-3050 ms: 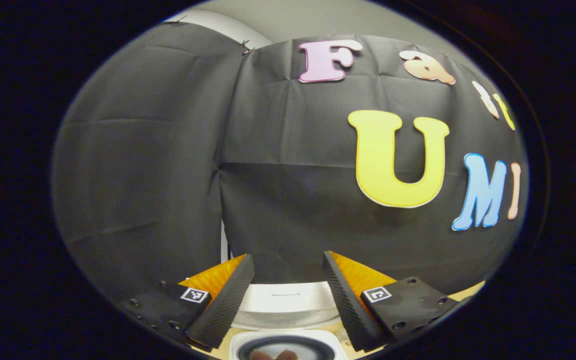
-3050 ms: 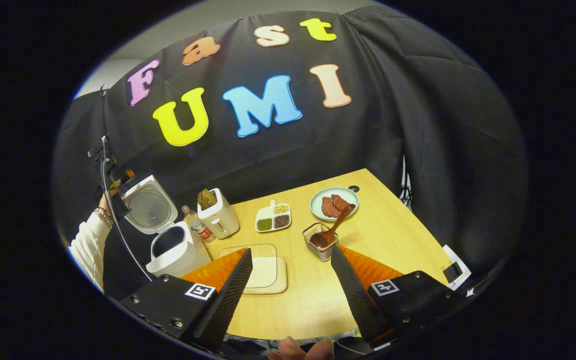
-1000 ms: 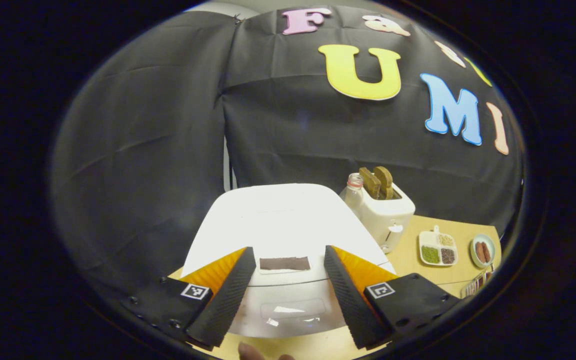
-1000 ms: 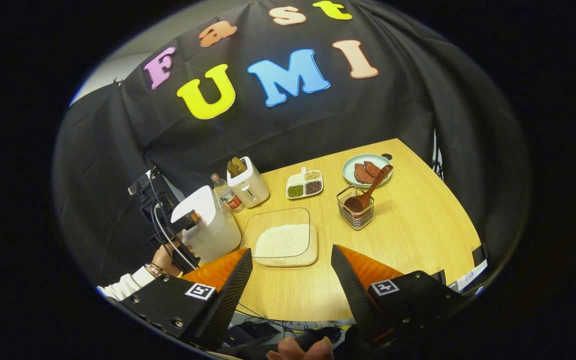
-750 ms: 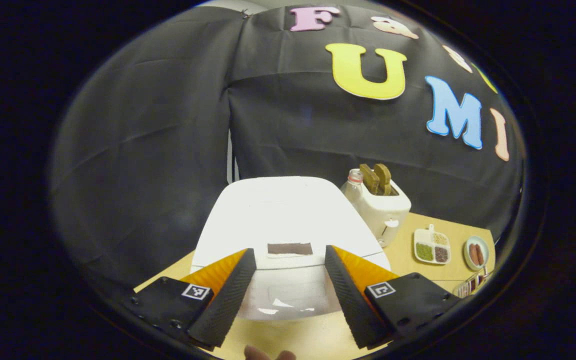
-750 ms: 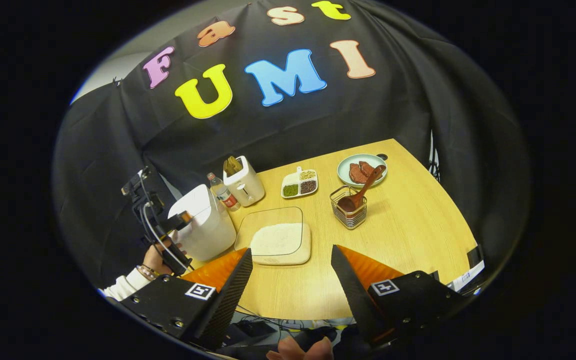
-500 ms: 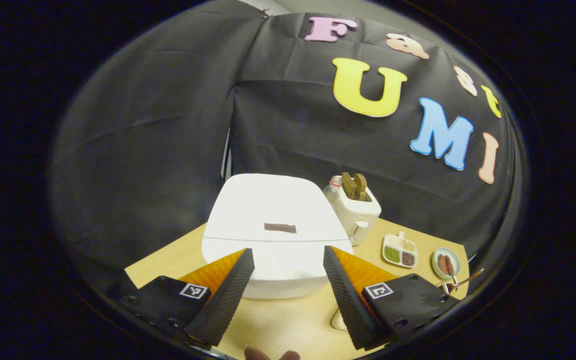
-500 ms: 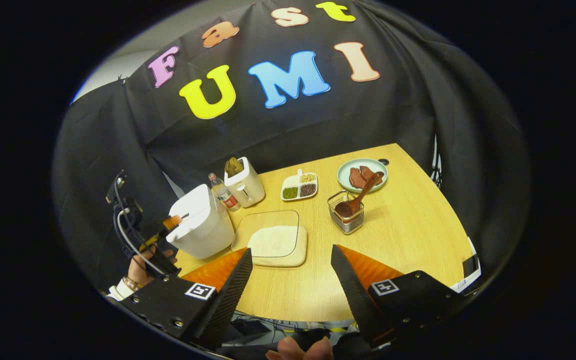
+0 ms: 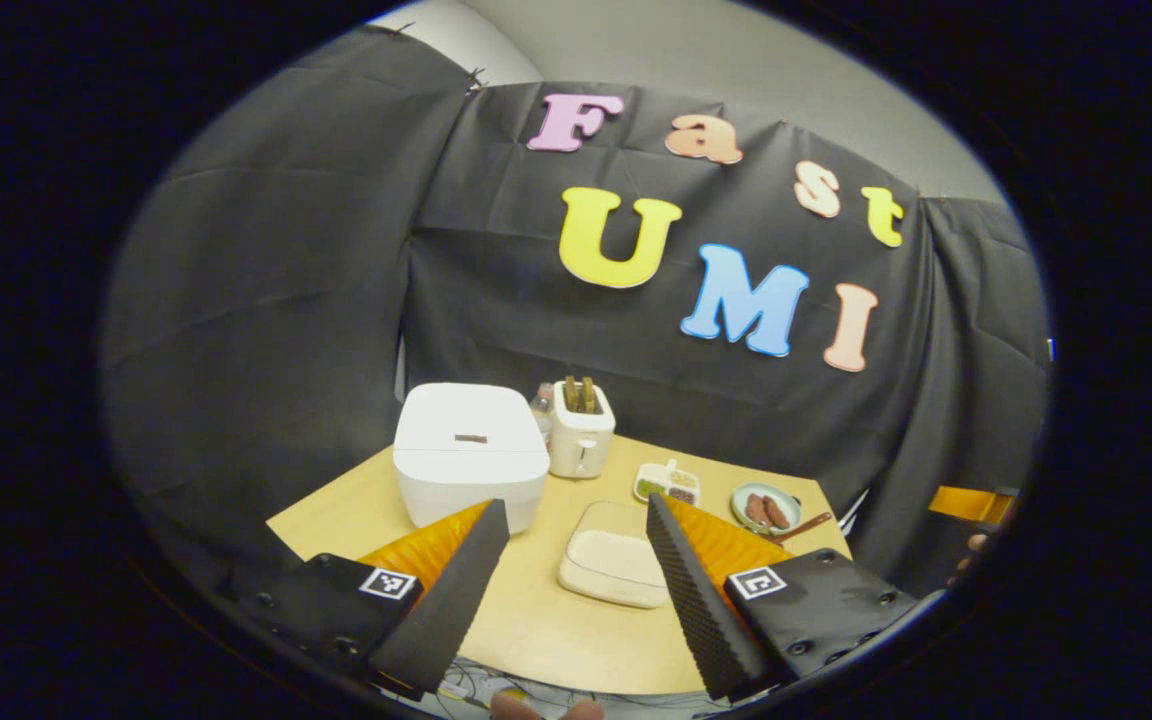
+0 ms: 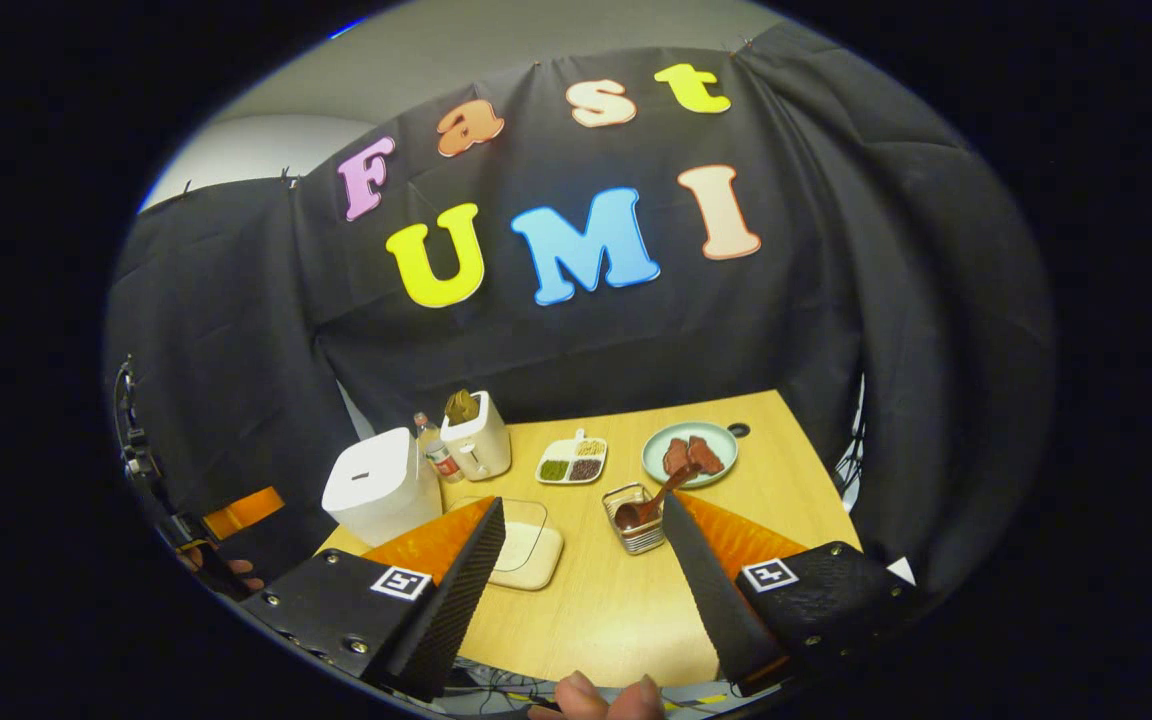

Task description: Close the left gripper, press the button to open the rice cooker; take a wooden spoon from the chopstick holder with the right hand, scoop a spoonful of rice and pour it into the rice cooker, then put the wooden spoon back into the chopstick holder.

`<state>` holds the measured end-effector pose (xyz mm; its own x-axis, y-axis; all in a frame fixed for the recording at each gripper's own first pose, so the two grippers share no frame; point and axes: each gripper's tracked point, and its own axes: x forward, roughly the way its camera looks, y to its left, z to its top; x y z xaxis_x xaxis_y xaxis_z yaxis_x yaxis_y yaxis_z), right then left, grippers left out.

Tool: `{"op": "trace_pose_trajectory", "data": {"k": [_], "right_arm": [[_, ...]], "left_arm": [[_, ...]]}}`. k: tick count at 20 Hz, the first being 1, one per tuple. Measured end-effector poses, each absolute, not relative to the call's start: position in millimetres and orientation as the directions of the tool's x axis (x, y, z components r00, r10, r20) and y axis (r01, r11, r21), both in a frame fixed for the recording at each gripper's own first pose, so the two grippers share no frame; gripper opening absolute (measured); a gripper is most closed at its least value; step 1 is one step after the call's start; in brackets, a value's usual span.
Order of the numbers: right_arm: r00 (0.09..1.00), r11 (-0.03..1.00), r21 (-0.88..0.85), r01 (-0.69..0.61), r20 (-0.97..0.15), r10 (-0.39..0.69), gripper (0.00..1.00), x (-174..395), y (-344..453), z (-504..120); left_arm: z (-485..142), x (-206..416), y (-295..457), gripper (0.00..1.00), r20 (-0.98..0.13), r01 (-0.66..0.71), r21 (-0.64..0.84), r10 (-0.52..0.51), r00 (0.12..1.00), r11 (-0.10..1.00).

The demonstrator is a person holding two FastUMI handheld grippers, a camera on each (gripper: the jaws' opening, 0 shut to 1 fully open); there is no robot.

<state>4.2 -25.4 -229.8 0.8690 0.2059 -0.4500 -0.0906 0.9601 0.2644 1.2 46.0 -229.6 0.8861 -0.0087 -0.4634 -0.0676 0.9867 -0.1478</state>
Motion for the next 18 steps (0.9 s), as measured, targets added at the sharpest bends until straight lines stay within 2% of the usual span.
{"op": "trace_pose_trajectory", "data": {"k": [2, 5, 10, 13, 18], "right_arm": [[0.888, 0.965, 0.246, -0.093, -0.418, 0.192, 0.97, 1.1, -34.8, -221.5], [0.924, 0.966, 0.232, -0.115, -0.332, 0.189, 0.96, 3.3, -34.1, -177.4], [0.989, 0.986, 0.113, -0.124, -0.062, 0.131, 0.96, -3.3, -27.4, -67.0], [0.984, 0.979, 0.121, -0.166, -0.049, 0.173, 0.97, -18.8, 6.5, -50.3], [0.995, 0.992, 0.077, -0.099, -0.014, 0.101, 0.98, -32.3, 16.4, -35.2]], "left_arm": [[-185.4, -16.9, 32.8, 0.97, -0.405, -0.033, -0.075, 0.000, 0.914, 0.997], [-113.7, -31.5, 8.9, 0.94, -0.272, 0.015, -0.002, -0.015, 0.962, 1.000], [-17.8, -37.4, -45.0, 0.94, -0.060, 0.169, 0.003, -0.168, 0.984, 0.986], [3.8, -35.1, -50.2, 0.94, -0.008, 0.212, -0.019, -0.212, 0.977, 0.977], [6.6, -31.4, -33.4, 0.95, 0.020, 0.229, -0.021, -0.228, 0.973, 0.973]]}}
